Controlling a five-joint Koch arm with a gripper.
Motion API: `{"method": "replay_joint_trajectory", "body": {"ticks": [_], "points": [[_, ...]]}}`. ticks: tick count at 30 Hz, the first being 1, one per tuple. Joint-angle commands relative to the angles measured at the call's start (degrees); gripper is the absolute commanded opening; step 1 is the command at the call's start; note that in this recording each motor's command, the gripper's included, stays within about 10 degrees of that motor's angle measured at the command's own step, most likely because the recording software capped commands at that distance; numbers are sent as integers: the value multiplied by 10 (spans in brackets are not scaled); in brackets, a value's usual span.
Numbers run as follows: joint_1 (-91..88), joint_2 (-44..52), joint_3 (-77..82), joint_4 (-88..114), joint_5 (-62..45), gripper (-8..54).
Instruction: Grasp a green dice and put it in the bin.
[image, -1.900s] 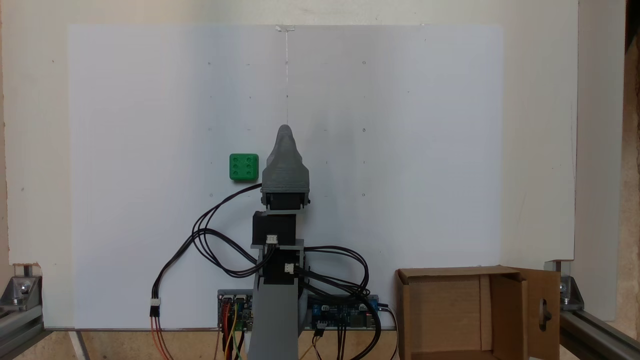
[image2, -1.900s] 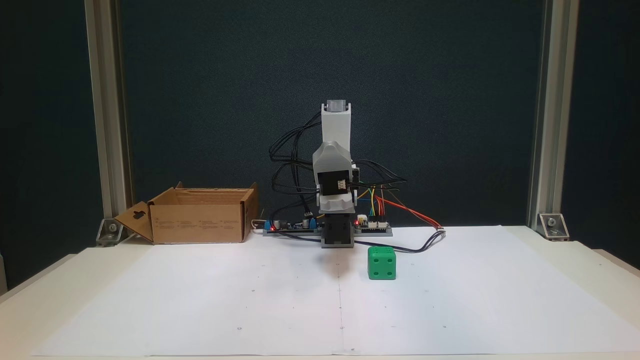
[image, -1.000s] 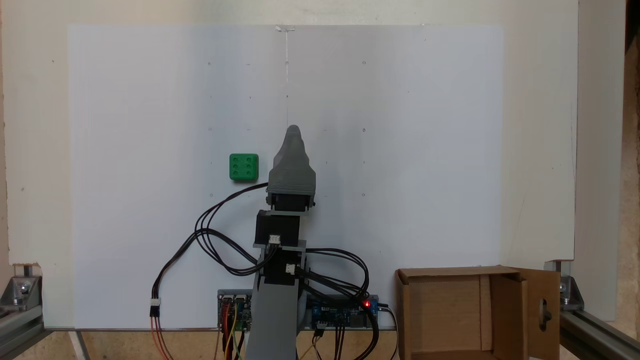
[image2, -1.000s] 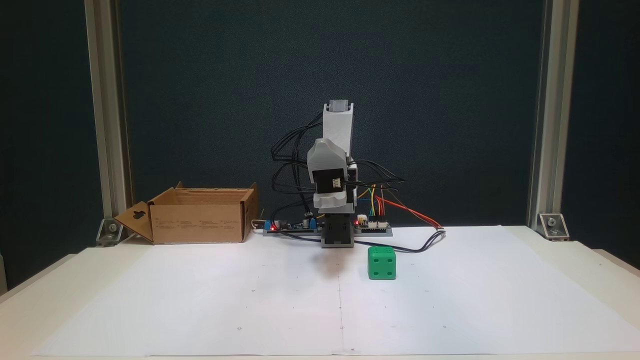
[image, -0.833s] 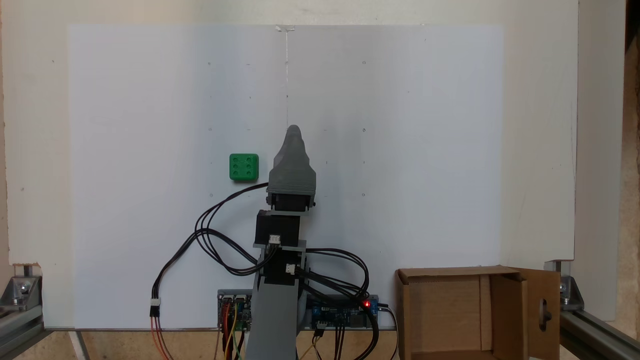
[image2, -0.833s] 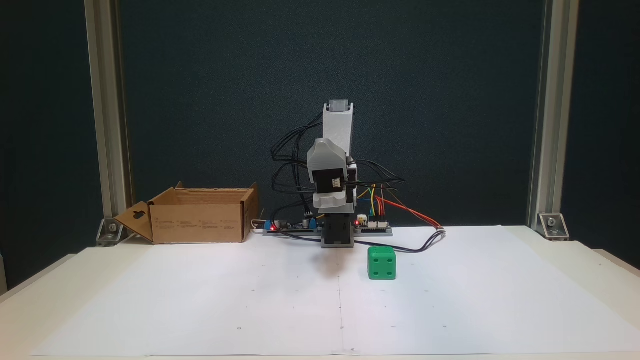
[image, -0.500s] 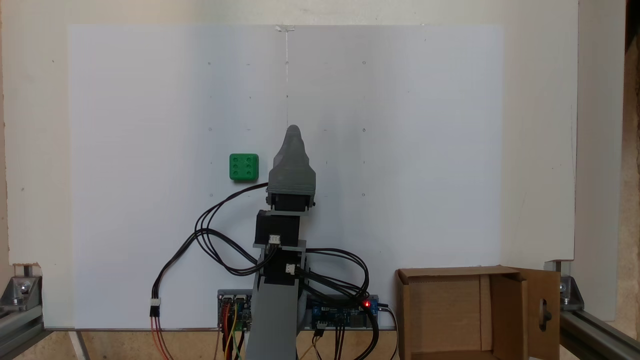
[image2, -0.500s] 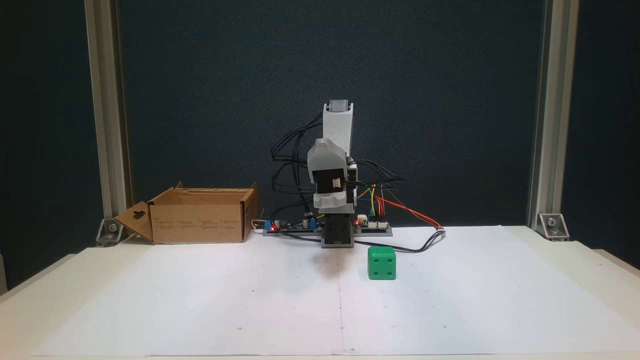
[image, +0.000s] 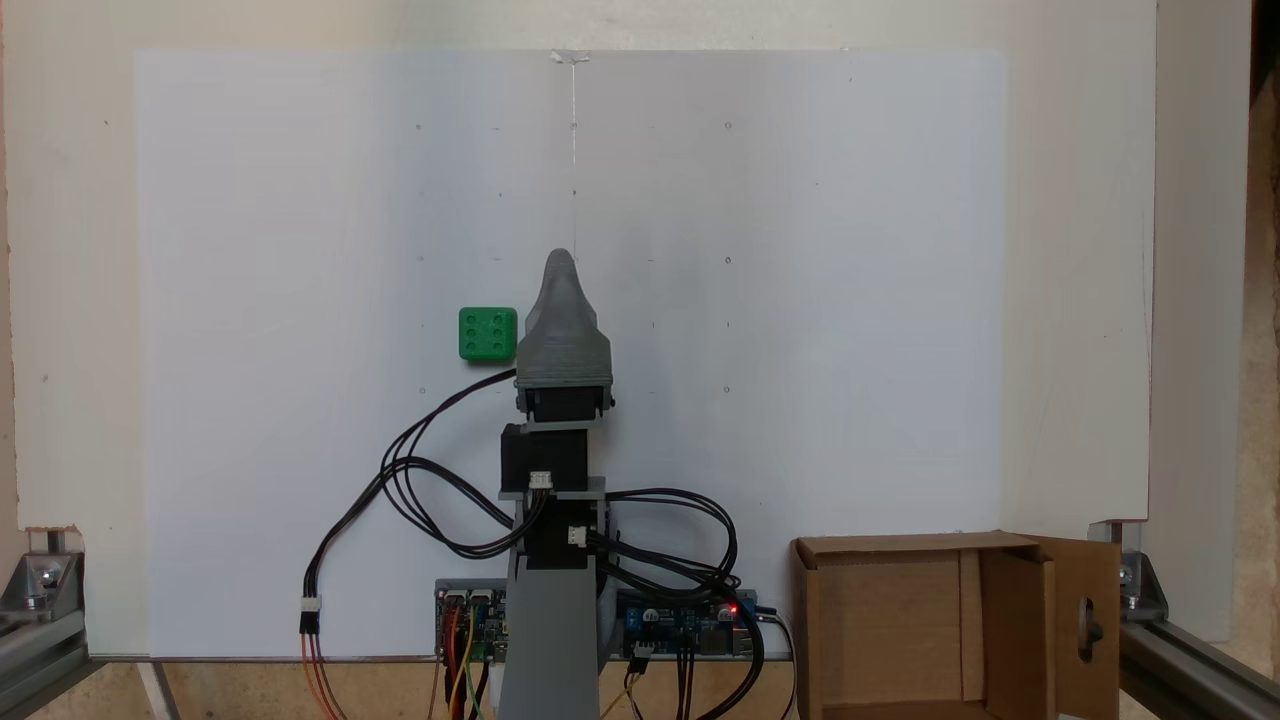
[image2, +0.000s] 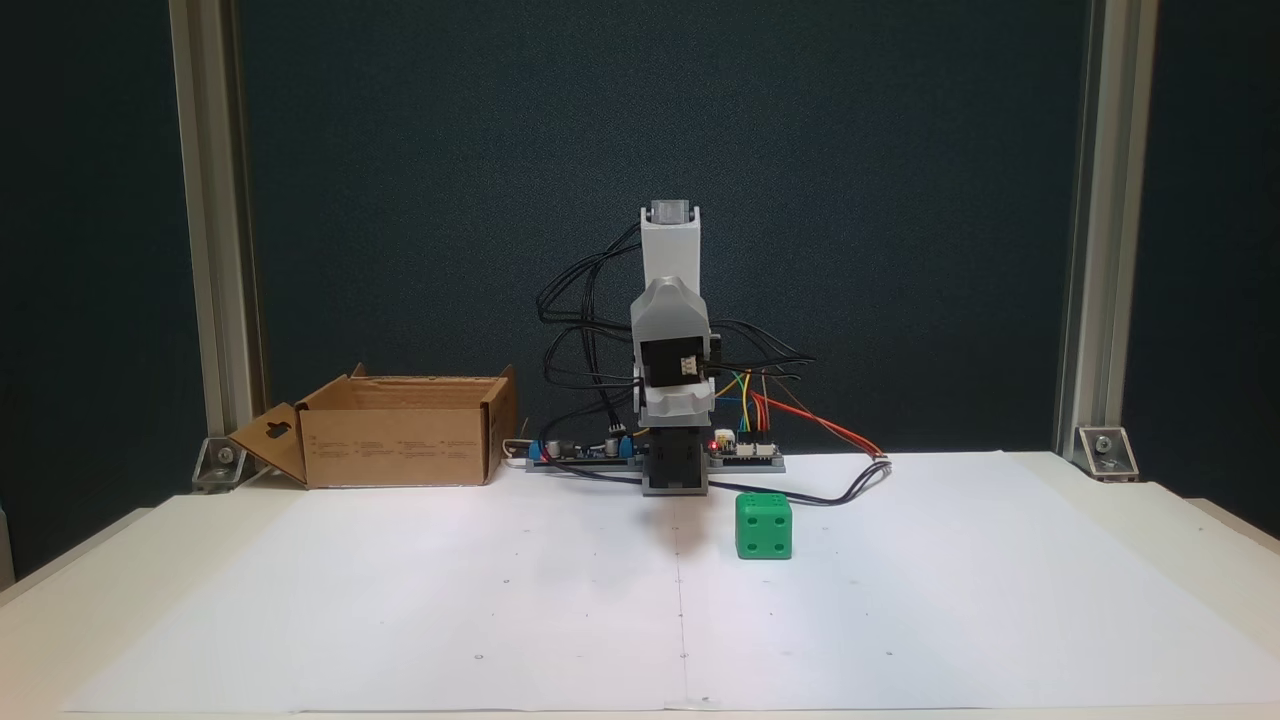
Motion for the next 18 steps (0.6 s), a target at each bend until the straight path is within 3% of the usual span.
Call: {"method": "replay_joint_trajectory", "body": {"ticks": [1,12,18], "points": [[1,61,26,-35,12,446],[38,61,22,-11,8,440],[47,62,-92,182,-35,442]]}}
